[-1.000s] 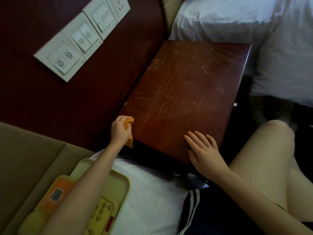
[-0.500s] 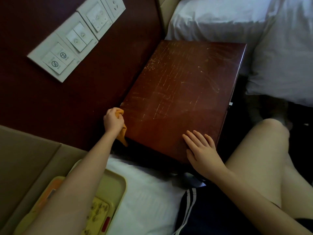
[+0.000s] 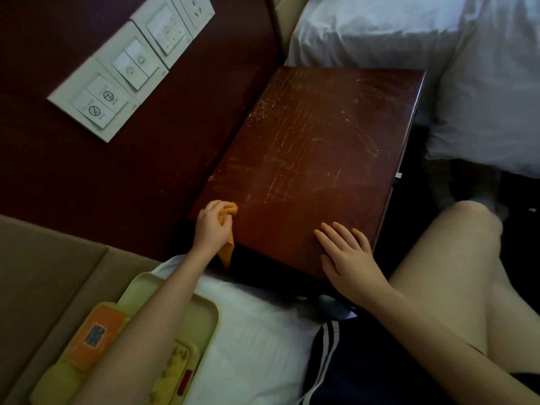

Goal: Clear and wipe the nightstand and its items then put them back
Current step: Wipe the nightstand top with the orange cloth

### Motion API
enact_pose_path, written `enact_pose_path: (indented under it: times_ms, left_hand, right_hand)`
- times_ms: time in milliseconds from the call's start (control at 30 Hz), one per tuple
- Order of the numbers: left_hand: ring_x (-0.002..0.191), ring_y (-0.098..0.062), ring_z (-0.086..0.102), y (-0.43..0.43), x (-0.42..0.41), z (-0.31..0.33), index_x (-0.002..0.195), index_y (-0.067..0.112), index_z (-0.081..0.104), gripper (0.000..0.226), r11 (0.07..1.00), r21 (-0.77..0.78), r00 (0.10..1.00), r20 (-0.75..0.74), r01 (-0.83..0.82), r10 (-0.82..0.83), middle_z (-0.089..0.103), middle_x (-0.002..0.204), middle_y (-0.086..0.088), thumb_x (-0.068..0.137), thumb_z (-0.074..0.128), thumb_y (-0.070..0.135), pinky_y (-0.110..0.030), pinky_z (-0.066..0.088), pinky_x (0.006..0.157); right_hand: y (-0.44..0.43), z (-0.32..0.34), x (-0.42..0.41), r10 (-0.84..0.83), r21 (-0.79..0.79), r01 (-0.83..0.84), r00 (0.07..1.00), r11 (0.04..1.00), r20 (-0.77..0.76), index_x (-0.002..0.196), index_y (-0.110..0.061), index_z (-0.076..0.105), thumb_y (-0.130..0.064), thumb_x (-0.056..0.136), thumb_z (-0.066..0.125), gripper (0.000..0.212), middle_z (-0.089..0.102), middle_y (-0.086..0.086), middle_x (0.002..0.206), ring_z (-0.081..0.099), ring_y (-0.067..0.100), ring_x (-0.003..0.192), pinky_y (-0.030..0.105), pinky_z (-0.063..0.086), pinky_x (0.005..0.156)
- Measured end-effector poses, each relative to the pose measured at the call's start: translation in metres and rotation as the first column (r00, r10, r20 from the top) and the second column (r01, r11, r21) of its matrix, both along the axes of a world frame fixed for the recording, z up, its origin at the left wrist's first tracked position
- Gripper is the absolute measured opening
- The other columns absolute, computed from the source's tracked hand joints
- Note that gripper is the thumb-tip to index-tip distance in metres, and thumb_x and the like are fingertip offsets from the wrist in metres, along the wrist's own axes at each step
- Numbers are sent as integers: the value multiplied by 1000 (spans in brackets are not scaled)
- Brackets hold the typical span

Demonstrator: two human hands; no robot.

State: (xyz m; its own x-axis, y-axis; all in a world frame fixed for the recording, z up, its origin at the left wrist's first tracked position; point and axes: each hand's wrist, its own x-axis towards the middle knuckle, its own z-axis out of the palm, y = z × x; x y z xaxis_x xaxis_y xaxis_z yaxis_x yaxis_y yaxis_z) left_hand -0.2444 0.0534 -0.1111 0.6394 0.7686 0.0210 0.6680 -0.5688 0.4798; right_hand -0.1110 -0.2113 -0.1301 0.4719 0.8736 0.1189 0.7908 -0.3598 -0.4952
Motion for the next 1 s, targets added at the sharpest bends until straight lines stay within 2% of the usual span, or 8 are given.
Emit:
enact_pose_path:
  times_ms: [167, 267, 400, 533, 667, 733, 867, 1000]
  left_hand:
    - [107, -25, 54, 32, 10, 8, 100, 16, 63, 19, 973, -9, 973, 6, -232, 232, 54, 120, -5, 90, 50, 7, -30, 44, 86]
    - [108, -25, 53, 23, 15, 5, 99, 16, 64, 20, 962, 26, 962, 4, -273, 273, 55, 120, -5, 89, 51, 5, -28, 41, 84]
    - [104, -22, 50, -12, 15, -2, 101, 16, 64, 22, 988, 71, 990, 30, -137, 135, 56, 117, 0, 88, 51, 5, -25, 37, 83]
    - [96, -10, 38, -47, 13, -11, 103, 18, 64, 22, 995, 87, 998, 16, 52, -54, 55, 115, 5, 88, 51, 7, -23, 31, 82]
    - [101, -10, 39, -38, 10, -9, 105, 18, 63, 22, 993, 30, 993, -8, 114, -114, 53, 117, 6, 89, 52, 10, -24, 33, 84]
    - [104, -17, 45, -22, 10, -4, 104, 17, 64, 21, 998, 24, 998, -3, 56, -56, 55, 118, 2, 89, 51, 9, -28, 38, 86]
    - [107, -24, 52, 2, 12, 3, 99, 16, 64, 20, 986, 2, 985, 42, -167, 167, 56, 115, -3, 89, 51, 5, -39, 46, 91]
    - [107, -25, 51, -7, 18, 0, 99, 15, 64, 20, 973, 49, 974, 35, -225, 223, 57, 116, -3, 88, 51, 5, -31, 43, 87]
  right_hand:
    - [-3, 3, 0, -11, 14, 10, 1000, 1000, 26, 124, -4, 58, -10, 77, 71, 49, 56, 14, 129, 50, 38, 121, 56, 33, 98]
    - [-2, 2, 1, -5, 11, 5, 1000, 1000, 30, 127, -5, 56, -11, 80, 69, 49, 54, 13, 132, 47, 37, 124, 54, 30, 102]
    - [-1, 0, 0, 36, -32, -36, 999, 999, 0, 140, -12, 41, -21, 92, 52, 49, 36, 6, 147, 27, 29, 139, 45, 10, 112]
    - [-2, 3, 0, 11, -13, -11, 1000, 1000, 11, 127, -5, 56, -11, 79, 69, 50, 54, 14, 132, 47, 37, 124, 55, 30, 101]
    - [-4, 3, 0, -3, -1, 3, 1000, 1000, 19, 125, -5, 57, -10, 78, 70, 50, 55, 14, 130, 49, 37, 123, 55, 32, 100]
    - [-4, 3, 1, 8, -15, -8, 1000, 1000, 16, 129, -7, 54, -12, 81, 66, 50, 51, 13, 135, 44, 35, 127, 53, 28, 104]
    - [-5, -2, 3, 37, -69, -37, 999, 997, -3, 145, -19, 29, -26, 96, 41, 51, 24, 0, 153, 14, 21, 143, 39, 0, 113]
    - [-4, -1, 2, 34, -79, -35, 999, 996, -19, 146, -20, 28, -27, 97, 41, 51, 23, 0, 154, 12, 21, 143, 38, -2, 113]
